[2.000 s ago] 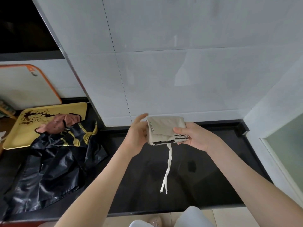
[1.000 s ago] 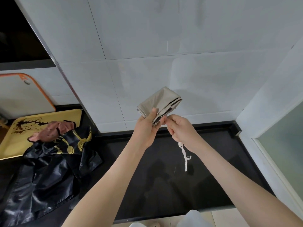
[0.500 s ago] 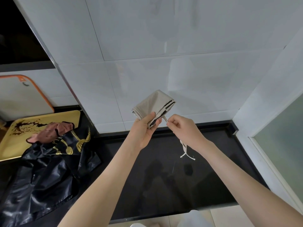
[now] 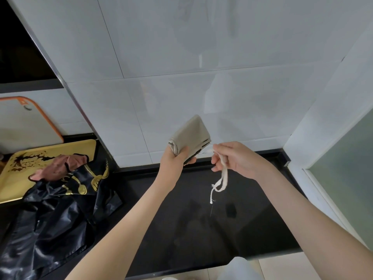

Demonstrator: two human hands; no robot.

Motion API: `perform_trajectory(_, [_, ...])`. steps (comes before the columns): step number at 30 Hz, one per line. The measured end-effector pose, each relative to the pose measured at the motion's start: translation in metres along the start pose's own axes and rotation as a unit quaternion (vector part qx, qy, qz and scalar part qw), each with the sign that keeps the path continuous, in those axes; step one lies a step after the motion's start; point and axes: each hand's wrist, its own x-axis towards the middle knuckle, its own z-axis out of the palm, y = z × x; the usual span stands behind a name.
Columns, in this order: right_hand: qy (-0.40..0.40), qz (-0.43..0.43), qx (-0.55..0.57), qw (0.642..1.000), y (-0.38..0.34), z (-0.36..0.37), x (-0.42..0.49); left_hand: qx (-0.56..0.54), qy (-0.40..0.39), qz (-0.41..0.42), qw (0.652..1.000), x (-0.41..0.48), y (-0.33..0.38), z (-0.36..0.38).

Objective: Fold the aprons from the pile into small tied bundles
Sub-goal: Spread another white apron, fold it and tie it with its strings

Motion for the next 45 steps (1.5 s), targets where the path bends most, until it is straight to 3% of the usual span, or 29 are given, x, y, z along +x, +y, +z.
perform_trajectory(2, [-0.006, 0.005, 0.001, 1.000, 0.000, -0.005, 0.001, 0.040, -0.029, 0.012, 0.999, -0.001, 0.003, 0.000])
perform_trajectory(5, [0.008, 0.004, -0.082, 0.997, 0.002, -0.007, 0.006, 0.015, -0.048, 0.004, 0.999, -0.001, 0.005, 0.003])
perform_trajectory(12, [0.019, 0.002, -0.203, 0.979, 0.005, 0.001, 0.004, -0.160, 0.000, -0.033, 0.987, -0.001, 0.011, 0.008])
perform_trajectory(17, [0.035, -0.030, -0.146, 0.988, 0.008, 0.006, 0.003, -0.294, 0.074, -0.099, 0.948, 0.002, 0.014, 0.008])
perform_trajectory(22, [0.012, -0.047, -0.135, 0.990, 0.010, 0.008, 0.005, -0.310, 0.082, -0.124, 0.939, -0.003, 0.011, 0.008])
perform_trajectory(30, [0.007, -0.053, -0.034, 0.998, 0.005, 0.011, 0.007, -0.246, 0.070, -0.106, 0.961, -0.008, 0.018, 0.001])
perform_trajectory(31, [-0.013, -0.042, -0.017, 0.999, 0.004, 0.010, 0.005, -0.195, 0.063, -0.089, 0.975, -0.009, 0.017, 0.000])
perform_trajectory(33, [-0.050, -0.006, -0.014, 0.999, 0.002, 0.008, 0.000, 0.046, 0.062, -0.023, 0.997, -0.012, 0.016, -0.001])
perform_trajectory(35, [-0.045, 0.028, -0.030, 0.998, 0.005, 0.003, -0.002, 0.315, 0.062, 0.054, 0.946, -0.015, 0.012, -0.004])
perform_trajectory(37, [-0.017, 0.042, -0.031, 0.998, 0.009, -0.006, 0.000, 0.470, 0.047, 0.109, 0.875, -0.019, 0.006, -0.006])
perform_trajectory(42, [0.045, 0.028, -0.007, 0.999, 0.020, -0.017, 0.001, 0.678, -0.029, 0.282, 0.678, -0.017, -0.023, -0.009])
perform_trajectory(45, [0.067, 0.019, -0.014, 0.997, 0.029, -0.015, 0.002, 0.729, -0.048, 0.342, 0.591, -0.013, -0.046, -0.001])
